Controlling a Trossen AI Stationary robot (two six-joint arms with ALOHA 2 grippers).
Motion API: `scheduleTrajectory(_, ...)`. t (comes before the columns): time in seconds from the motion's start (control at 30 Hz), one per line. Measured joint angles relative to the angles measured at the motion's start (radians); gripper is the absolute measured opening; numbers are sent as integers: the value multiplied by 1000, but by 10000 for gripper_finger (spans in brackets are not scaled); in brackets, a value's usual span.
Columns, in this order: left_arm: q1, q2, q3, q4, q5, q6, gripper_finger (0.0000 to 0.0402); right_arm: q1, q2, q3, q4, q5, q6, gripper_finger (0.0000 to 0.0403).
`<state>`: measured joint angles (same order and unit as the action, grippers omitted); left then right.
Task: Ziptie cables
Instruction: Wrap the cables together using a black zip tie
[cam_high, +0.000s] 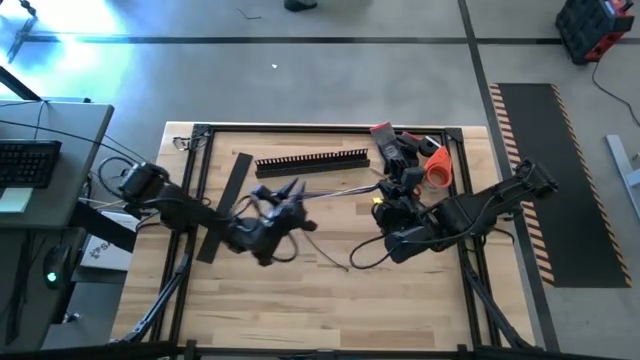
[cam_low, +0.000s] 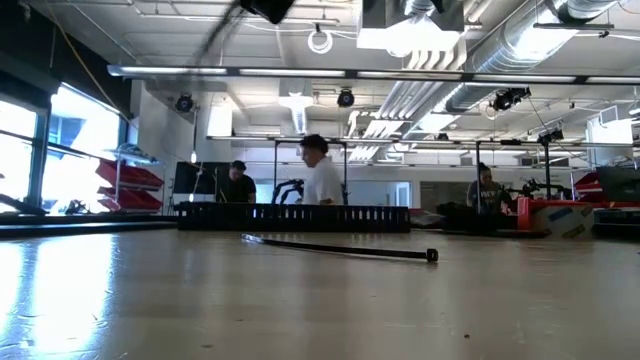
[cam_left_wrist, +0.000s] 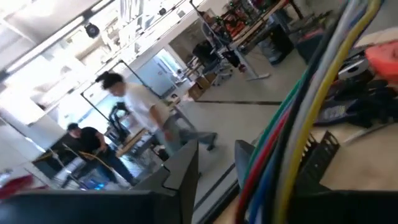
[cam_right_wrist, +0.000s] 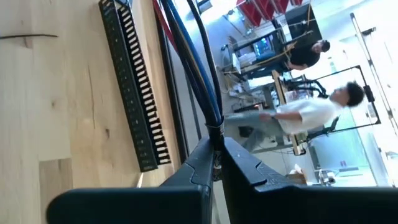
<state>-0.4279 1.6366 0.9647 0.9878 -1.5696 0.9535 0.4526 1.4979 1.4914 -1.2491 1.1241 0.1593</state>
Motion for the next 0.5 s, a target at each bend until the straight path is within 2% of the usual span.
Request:
scheduleTrajectory(0.13,-82,-77,-60,2,-6,-37,87,0,0,0,3,-12,3,0)
scheduleTrajectory(0.3,-192,-81,-105,-5,-1,-104,87,-6,0,0,-1,-141,57,0)
scheduleTrajectory(0.4,-257,-59,-139,-8,0,-220,87,-13,0,0,-5,-197,86,0)
scheduleTrajectory(0.5,-307,-25,-186,-26,1,-402,87,-14,0,0,-5,-253,112,0)
